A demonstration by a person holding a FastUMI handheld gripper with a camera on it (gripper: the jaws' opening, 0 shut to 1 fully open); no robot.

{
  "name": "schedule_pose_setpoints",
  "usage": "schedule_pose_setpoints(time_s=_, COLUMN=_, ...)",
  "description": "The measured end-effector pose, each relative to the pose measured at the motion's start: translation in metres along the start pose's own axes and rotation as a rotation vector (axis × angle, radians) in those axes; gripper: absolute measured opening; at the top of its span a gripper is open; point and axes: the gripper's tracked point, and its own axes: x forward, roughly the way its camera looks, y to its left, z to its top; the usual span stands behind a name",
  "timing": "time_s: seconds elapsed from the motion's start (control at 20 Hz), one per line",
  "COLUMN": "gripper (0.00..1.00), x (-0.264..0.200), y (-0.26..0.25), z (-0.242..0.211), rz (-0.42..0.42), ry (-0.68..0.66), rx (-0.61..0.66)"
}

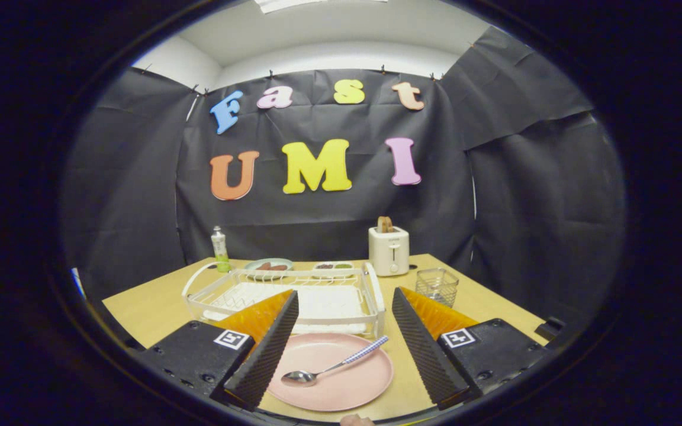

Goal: Take the plate from the dish rack, then take the spoon from the basket and place it into the plate.

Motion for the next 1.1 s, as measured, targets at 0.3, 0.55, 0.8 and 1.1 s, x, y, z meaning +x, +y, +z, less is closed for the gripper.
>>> schedule_pose_setpoints(time_s=0.3, gripper=1.00, x=-0.030, y=-0.016, z=0.032, rz=-0.018, ry=-0.025, rx=0.006)
schedule_pose_setpoints(time_s=0.55, gripper=1.00, x=-0.053, y=-0.025, z=0.048, rz=-0.005, ry=-0.034, rx=0.040)
schedule_pose_setpoints(time_s=0.8, gripper=1.00, x=-0.059, y=-0.026, z=0.046, rz=-0.001, ry=-0.023, rx=0.036)
schedule_pose_setpoints(time_s=1.1, gripper=1.00, x=-0.057, y=-0.021, z=0.034, rz=0.027, ry=0.011, rx=0.026)
